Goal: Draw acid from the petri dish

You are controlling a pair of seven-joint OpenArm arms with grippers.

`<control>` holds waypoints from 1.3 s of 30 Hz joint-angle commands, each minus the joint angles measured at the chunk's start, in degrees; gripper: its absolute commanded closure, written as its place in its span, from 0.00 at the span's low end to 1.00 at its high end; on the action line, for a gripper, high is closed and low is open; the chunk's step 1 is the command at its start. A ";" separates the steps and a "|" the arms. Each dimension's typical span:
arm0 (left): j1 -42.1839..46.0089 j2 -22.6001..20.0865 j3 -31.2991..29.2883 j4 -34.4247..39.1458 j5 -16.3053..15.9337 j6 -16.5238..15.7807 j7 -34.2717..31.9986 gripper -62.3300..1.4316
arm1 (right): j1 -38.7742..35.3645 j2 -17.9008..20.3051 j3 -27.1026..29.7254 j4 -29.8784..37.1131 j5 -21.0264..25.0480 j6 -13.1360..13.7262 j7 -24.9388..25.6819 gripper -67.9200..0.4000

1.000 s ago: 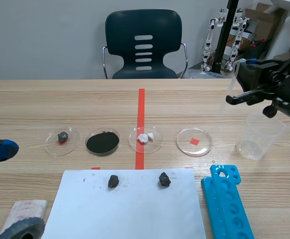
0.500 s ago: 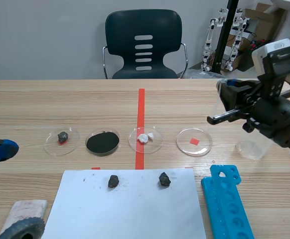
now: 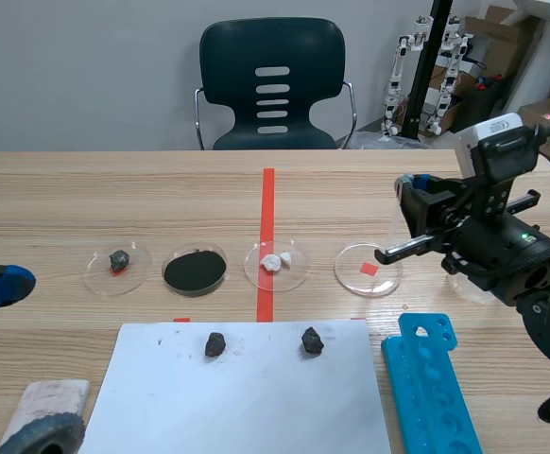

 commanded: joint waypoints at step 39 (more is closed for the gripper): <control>0.44 0.26 0.31 0.66 -0.81 -0.11 -0.79 0.00 | 0.83 -1.44 0.31 -3.34 -0.94 -0.39 2.75 0.99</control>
